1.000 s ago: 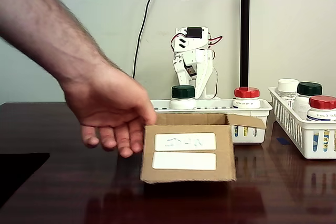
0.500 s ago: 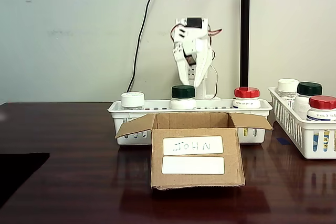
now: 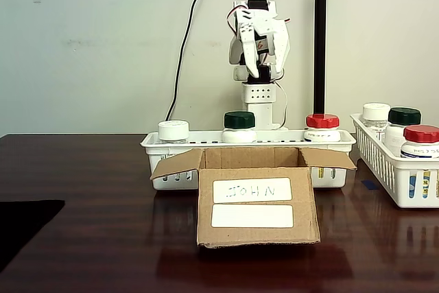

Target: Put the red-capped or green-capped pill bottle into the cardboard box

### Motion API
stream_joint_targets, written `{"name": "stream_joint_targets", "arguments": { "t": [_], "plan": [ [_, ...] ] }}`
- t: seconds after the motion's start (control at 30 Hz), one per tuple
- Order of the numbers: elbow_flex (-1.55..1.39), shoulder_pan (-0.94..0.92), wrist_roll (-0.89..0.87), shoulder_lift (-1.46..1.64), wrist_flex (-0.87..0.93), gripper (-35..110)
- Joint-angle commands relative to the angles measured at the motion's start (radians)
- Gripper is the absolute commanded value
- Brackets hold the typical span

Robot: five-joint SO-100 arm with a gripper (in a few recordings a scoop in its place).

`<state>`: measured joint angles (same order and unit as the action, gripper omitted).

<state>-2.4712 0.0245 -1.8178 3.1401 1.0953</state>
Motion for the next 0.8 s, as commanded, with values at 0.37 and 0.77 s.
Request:
{"name": "stream_joint_targets", "arguments": {
  "t": [0.37,0.77],
  "plan": [
    [0.124,-0.179,-0.092,-0.399,-0.304,50],
    [0.152,-0.179,-0.127,-0.439,-0.362,50]
  ]
}}
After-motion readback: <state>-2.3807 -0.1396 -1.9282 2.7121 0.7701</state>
